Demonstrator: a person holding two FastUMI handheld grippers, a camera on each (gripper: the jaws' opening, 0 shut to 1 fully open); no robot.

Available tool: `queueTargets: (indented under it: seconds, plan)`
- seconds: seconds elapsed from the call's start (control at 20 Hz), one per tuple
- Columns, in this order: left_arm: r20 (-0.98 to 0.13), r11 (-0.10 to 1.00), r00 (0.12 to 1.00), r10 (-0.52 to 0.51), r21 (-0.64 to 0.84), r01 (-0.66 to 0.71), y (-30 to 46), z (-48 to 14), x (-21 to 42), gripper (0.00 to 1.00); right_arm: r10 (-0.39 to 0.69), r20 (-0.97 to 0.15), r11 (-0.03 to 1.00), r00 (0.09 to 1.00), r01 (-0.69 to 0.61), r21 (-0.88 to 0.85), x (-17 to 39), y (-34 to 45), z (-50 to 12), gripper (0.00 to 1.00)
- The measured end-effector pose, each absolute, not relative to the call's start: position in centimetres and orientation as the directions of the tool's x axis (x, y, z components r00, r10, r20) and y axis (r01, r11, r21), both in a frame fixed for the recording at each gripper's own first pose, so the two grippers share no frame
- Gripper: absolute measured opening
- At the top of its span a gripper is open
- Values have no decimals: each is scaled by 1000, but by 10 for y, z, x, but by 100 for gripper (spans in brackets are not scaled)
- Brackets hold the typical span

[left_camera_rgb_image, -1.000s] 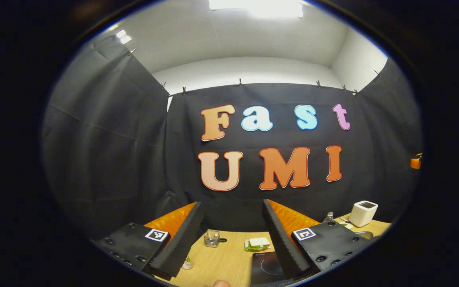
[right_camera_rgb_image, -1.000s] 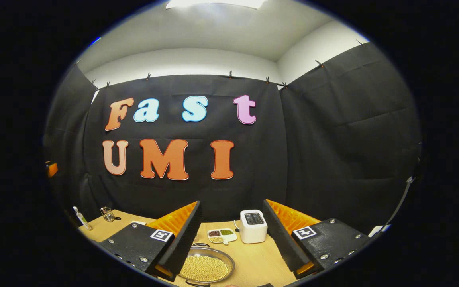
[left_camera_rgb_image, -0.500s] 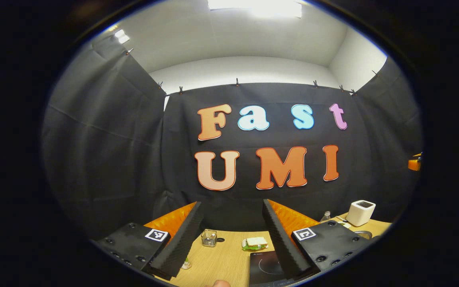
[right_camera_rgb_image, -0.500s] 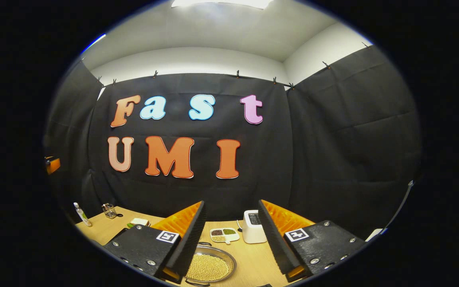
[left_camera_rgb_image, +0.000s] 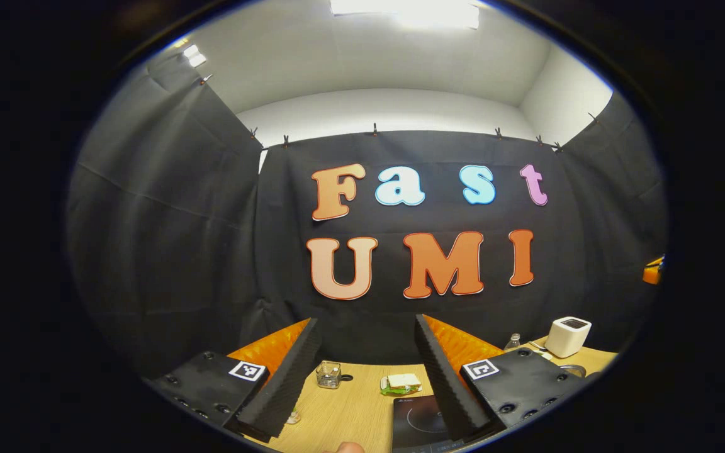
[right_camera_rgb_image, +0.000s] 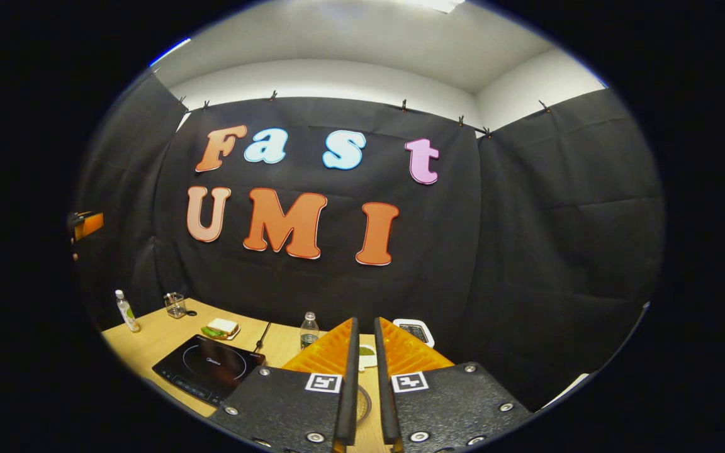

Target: First push the handle of the pot to place it horizontally, then grasp the pot with both hands and set it on the induction cooktop.

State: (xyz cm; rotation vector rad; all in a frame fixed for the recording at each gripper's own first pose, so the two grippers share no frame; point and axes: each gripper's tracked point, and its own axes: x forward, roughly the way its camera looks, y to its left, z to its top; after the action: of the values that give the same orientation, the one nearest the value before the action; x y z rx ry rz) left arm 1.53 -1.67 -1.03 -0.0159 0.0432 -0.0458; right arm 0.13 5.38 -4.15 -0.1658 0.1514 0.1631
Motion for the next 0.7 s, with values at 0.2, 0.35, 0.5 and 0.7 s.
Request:
queueTargets:
  seconds: [0.2, 0.35, 0.5, 0.7]
  plan:
    - [-57, 999, 997, -48, -28, 47, -15, -14, 16, 99, 161, -206, 972, 965, -192, -139, -7, 62, -68, 0]
    - [-57, 999, 998, -39, -20, 38, -13, -14, 15, 99, 190, -264, 967, 945, -227, -117, -17, 74, -95, 0]
    - [-53, 999, 998, -38, -13, 38, -14, -13, 14, 98, 229, -327, 958, 917, -271, -91, -28, 90, -125, 0]
    - [-55, 999, 998, -40, -1, 40, -15, -15, 9, 99, 285, -418, 942, 863, -334, -47, -46, 113, -167, 0]
